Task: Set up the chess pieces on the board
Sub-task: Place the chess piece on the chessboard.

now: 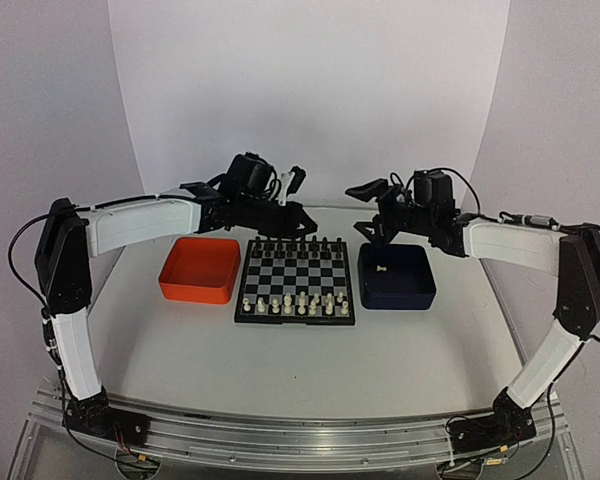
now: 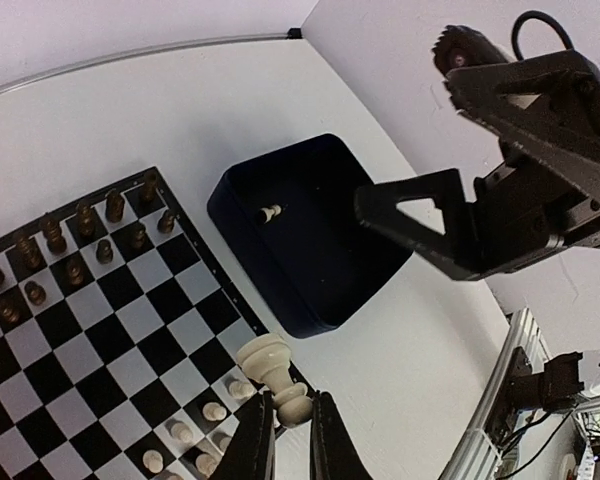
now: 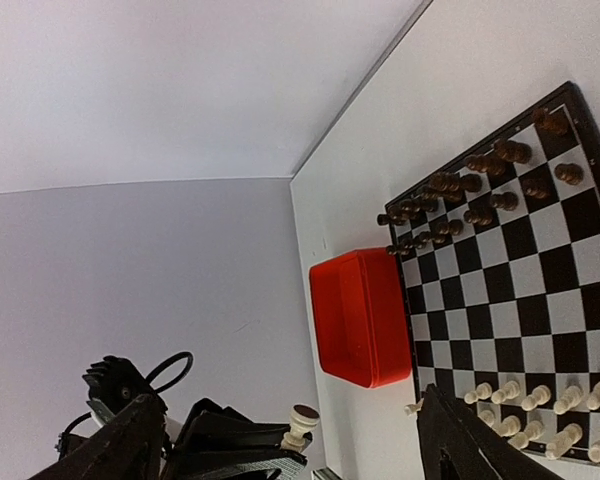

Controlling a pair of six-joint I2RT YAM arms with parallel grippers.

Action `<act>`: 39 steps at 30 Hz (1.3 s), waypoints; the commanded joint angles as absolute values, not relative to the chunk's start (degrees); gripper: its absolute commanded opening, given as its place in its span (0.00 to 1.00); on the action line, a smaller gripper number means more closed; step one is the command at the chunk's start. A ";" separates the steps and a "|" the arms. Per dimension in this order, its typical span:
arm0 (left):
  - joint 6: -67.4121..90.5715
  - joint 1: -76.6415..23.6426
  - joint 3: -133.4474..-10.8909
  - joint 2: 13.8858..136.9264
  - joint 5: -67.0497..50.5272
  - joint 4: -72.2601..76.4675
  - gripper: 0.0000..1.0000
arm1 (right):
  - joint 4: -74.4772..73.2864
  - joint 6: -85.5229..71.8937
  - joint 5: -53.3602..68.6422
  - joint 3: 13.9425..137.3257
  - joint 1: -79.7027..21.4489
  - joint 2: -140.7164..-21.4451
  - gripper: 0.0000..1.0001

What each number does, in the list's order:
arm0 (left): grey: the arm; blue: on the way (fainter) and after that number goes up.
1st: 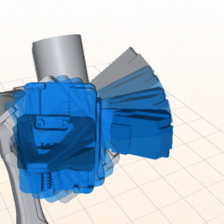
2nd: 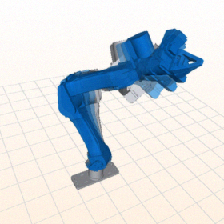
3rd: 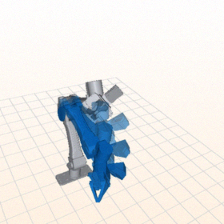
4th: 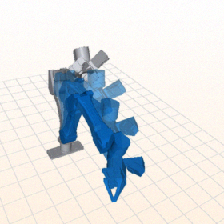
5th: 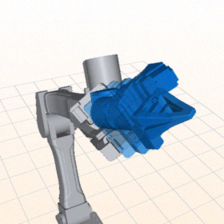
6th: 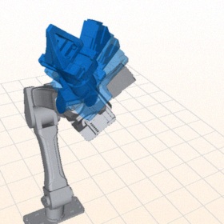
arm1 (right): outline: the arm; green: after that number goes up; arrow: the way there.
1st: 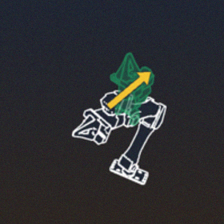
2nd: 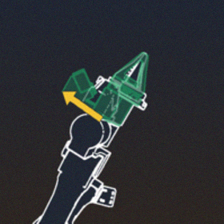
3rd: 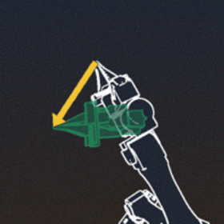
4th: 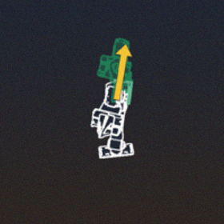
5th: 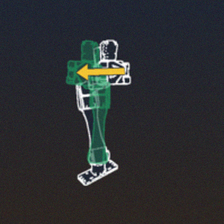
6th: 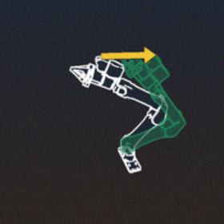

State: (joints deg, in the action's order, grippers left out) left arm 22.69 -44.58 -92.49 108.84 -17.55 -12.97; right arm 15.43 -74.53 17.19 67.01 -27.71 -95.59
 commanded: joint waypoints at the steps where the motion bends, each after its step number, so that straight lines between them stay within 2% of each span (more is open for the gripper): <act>1: 25.18 -42.66 -99.97 105.11 -15.61 -34.45 0.00 | 2.81 -60.88 13.26 66.37 -24.74 -88.71 0.86; 8: 29.07 -36.10 -109.05 110.05 -23.67 -54.85 0.00 | -23.30 -32.66 0.30 70.47 -24.31 -79.54 0.88; 17: 28.50 -33.42 -126.07 123.88 -29.83 -74.29 0.00 | -31.74 -22.71 -13.72 66.20 -24.29 -73.35 0.89; 39: 28.65 -31.83 -121.53 131.61 -38.40 -71.80 0.01 | -35.80 -17.79 -18.32 65.03 -24.27 -74.57 0.90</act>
